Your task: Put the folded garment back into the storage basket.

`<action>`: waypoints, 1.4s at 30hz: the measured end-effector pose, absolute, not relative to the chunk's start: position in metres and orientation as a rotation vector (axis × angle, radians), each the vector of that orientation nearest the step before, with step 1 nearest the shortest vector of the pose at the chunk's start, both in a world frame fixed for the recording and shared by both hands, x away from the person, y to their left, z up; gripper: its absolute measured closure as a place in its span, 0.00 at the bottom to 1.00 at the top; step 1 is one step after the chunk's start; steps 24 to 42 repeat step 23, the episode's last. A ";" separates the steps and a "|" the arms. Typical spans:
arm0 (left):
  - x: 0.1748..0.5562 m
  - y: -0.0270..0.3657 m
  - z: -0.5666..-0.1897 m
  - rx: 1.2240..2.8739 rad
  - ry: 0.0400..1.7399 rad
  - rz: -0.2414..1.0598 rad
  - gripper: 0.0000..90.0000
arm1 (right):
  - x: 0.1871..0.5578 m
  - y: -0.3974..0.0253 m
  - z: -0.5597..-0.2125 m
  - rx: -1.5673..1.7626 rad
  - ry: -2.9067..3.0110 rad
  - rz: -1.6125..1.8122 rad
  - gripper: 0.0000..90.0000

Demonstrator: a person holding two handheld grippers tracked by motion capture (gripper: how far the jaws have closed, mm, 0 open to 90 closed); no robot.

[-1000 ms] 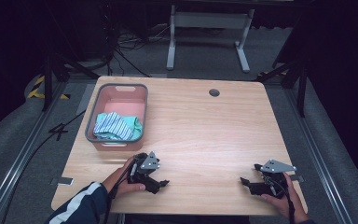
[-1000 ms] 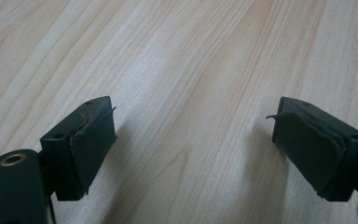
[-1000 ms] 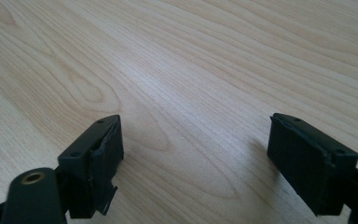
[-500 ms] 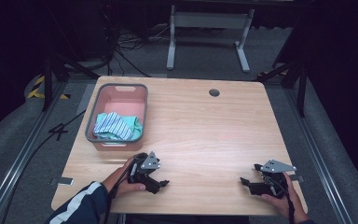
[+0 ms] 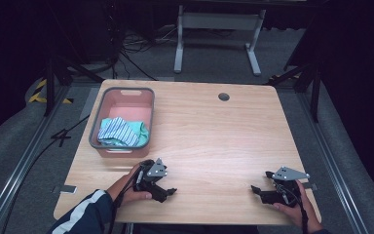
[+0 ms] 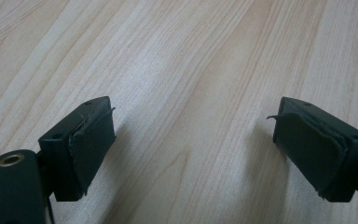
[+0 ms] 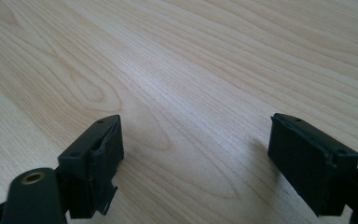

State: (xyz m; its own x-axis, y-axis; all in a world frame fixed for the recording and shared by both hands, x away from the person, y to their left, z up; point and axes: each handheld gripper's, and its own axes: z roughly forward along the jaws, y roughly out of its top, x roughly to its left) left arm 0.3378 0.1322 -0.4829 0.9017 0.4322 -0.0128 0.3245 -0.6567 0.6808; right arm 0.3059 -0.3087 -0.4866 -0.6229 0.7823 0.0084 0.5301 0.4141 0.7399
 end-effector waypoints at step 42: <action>0.338 0.132 -0.483 2.343 0.539 0.191 0.14 | 0.306 -0.309 -0.487 1.127 2.342 1.041 0.20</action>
